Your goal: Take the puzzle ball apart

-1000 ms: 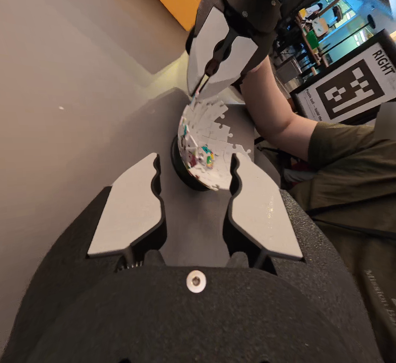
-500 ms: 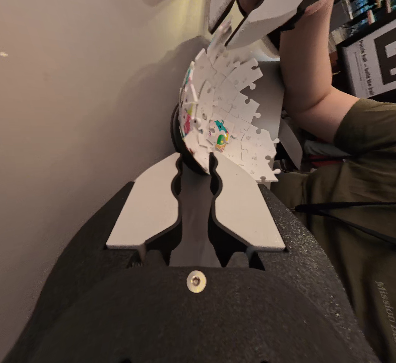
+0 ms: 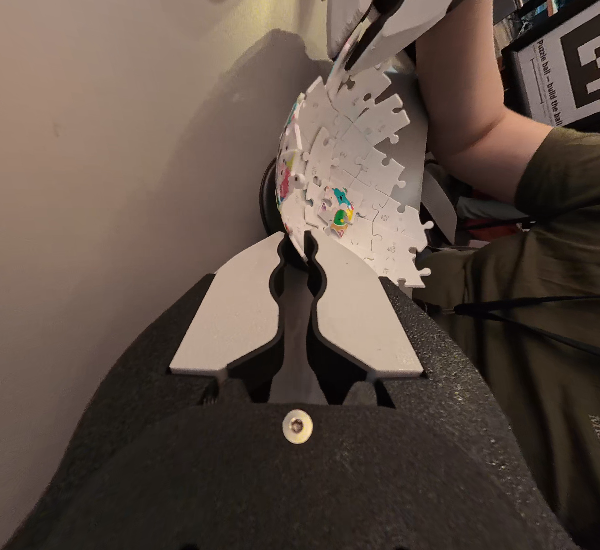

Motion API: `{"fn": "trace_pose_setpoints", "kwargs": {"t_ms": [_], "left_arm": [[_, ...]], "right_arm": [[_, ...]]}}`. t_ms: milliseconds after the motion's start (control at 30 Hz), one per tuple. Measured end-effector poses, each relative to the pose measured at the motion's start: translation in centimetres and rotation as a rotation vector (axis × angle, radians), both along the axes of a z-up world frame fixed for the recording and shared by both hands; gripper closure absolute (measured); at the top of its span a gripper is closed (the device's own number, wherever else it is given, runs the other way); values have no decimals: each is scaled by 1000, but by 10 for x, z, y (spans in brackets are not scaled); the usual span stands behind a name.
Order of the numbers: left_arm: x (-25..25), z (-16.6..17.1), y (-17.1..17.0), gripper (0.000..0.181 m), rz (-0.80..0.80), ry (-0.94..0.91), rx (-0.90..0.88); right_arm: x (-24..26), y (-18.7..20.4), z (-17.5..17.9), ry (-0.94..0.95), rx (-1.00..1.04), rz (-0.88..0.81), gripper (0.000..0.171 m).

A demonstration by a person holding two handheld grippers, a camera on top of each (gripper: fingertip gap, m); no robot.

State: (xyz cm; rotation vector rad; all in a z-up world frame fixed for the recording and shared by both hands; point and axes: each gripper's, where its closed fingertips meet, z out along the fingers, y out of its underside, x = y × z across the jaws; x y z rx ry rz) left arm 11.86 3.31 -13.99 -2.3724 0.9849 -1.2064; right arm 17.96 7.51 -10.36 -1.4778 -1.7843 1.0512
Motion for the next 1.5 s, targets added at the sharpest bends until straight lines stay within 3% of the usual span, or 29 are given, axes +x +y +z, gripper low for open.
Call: {"fn": "trace_pose_setpoints", "kwargs": {"t_ms": [100, 233, 500, 733, 1200, 1367, 1500], "left_arm": [[2, 0, 0, 173, -17, -4, 10], [2, -3, -1, 173, -32, -2, -11], [2, -2, 0, 173, -23, -17, -8], [3, -2, -1, 173, -26, -26, -12], [3, 1, -3, 172, -36, -32, -10], [4, -1, -5, 172, -45, -26, -12], [6, -1, -6, 173, -56, -34, -23]], "right_arm": [[2, -3, 6, 3, 32, 75, 165], [-2, 2, 6, -82, 9, 46, 165], [-2, 3, 6, -87, -242, 44, 158], [3, 1, 0, -221, -267, 47, 157], [8, 0, -10, -322, -200, 40, 166], [11, -4, -9, -382, -33, 154, 166], [14, -11, -6, -489, -30, 238, 166]]}}
